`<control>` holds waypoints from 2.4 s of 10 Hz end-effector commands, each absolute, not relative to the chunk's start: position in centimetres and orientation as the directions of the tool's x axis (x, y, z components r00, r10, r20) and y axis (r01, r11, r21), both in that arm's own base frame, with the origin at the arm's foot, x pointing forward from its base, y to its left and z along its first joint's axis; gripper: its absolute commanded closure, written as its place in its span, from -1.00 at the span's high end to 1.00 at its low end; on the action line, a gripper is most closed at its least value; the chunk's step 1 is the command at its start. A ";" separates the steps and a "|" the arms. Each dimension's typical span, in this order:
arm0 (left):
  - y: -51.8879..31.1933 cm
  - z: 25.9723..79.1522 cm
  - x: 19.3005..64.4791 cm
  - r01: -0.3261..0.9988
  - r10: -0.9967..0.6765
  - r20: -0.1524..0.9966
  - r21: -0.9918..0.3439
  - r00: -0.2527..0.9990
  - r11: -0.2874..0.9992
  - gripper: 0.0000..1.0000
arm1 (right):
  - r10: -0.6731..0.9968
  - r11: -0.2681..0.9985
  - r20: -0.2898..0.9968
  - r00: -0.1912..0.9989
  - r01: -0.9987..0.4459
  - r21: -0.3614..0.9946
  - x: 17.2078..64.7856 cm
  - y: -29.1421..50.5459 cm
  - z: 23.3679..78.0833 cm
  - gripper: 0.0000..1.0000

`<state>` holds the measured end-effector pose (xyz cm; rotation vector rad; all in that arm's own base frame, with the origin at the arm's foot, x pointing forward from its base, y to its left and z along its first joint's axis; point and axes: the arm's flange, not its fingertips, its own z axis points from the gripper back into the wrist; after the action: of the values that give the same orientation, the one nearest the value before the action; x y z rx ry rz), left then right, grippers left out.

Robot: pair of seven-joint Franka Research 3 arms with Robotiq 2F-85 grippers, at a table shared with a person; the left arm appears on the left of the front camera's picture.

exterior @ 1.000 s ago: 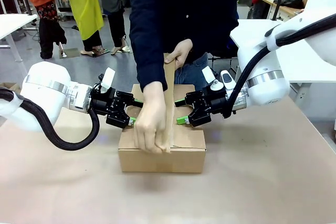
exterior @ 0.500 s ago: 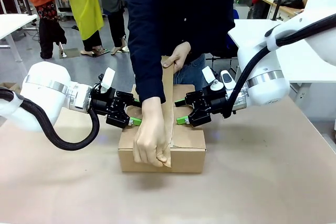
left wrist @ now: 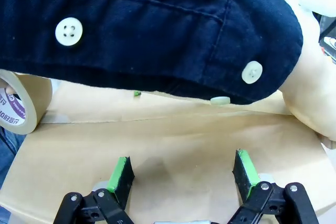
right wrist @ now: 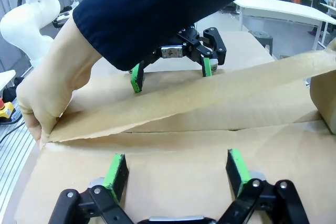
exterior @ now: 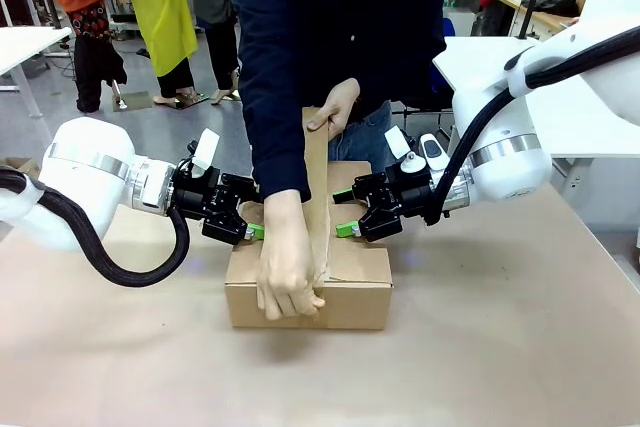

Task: Pack the gift set into the box.
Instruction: Press and hold the closed box until the human finishes sealing it.

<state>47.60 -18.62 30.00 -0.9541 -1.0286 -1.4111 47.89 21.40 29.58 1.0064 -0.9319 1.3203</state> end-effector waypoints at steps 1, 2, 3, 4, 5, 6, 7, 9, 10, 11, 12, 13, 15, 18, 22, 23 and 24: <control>-18.6 29.9 47.5 0.996 -0.303 0.949 0.079 -0.090 -0.050 1.00 | 0.311 -0.012 0.950 0.035 -0.999 0.041 47.9 21.4 29.4 1.00; -18.6 29.9 47.5 0.996 -0.303 0.949 0.079 -0.090 -0.050 1.00 | 0.311 -0.012 0.950 0.035 -0.999 0.041 47.9 21.4 29.4 1.00; -18.6 29.9 47.5 0.996 -0.303 0.949 0.079 -0.090 -0.050 1.00 | 0.311 -0.012 0.950 0.035 -0.999 0.041 47.9 21.4 29.4 1.00; -18.6 29.9 47.5 0.996 -0.303 0.949 0.079 -0.090 -0.050 1.00 | 0.311 -0.012 0.950 0.035 -0.999 0.041 47.9 21.4 29.4 1.00; -18.6 29.9 47.5 0.996 -0.303 0.949 0.079 -0.090 -0.050 1.00 | 0.311 -0.012 0.950 0.035 -0.999 0.041 47.9 21.4 29.4 1.00; -18.6 29.9 47.5 0.996 -0.303 0.949 0.079 -0.090 -0.050 1.00 | 0.311 -0.012 0.950 0.035 -0.999 0.041 47.9 21.4 29.4 1.00; -18.6 29.9 47.5 0.996 -0.303 0.949 0.079 -0.090 -0.050 1.00 | 0.311 -0.012 0.950 0.035 -0.999 0.041 47.9 21.4 29.4 1.00; -18.6 29.9 47.5 0.996 -0.303 0.949 0.079 -0.090 -0.050 1.00 | 0.311 -0.012 0.950 0.035 -0.999 0.041 47.9 21.4 29.4 1.00; -18.6 29.9 47.5 0.996 -0.303 0.949 0.079 -0.090 -0.050 1.00 | 0.311 -0.012 0.950 0.035 -0.999 0.041 47.9 21.4 29.4 1.00; -18.6 29.9 47.5 0.996 -0.303 0.949 0.079 -0.090 -0.050 1.00 | 0.311 -0.012 0.950 0.035 -0.999 0.041 47.9 21.4 29.4 1.00; -18.6 29.9 47.5 0.996 -0.303 0.949 0.079 -0.090 -0.050 1.00 | 0.311 -0.012 0.950 0.035 -0.999 0.041 47.9 21.4 29.4 1.00; -18.6 29.9 47.5 0.996 -0.303 0.949 0.079 -0.090 -0.050 1.00 | 0.311 -0.012 0.950 0.035 -0.999 0.041 47.9 21.4 29.4 1.00; -18.6 29.9 47.5 0.996 -0.303 0.949 0.079 -0.090 -0.050 1.00 | 0.311 -0.012 0.950 0.035 -0.999 0.041 47.9 21.4 29.4 1.00; -18.6 29.9 47.5 0.996 -0.303 0.949 0.079 -0.090 -0.050 1.00 | 0.311 -0.012 0.950 0.035 -0.999 0.041 47.9 21.4 29.4 1.00; -18.6 29.9 47.5 0.996 -0.303 0.949 0.079 -0.090 -0.050 1.00 | 0.311 -0.012 0.950 0.035 -0.999 0.041 47.9 21.4 29.4 1.00; -18.6 29.9 47.5 0.996 -0.303 0.949 0.079 -0.090 -0.050 1.00 | 0.311 -0.012 0.950 0.035 -0.999 0.041 47.9 21.4 29.4 1.00; -18.6 29.9 47.5 0.996 -0.303 0.949 0.079 -0.090 -0.050 1.00 | 0.311 -0.012 0.950 0.035 -0.999 0.041 47.9 21.4 29.4 1.00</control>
<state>47.60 -18.62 29.96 -0.9545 -1.0275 -1.4113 47.88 21.40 29.50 1.0071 -0.9304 1.3194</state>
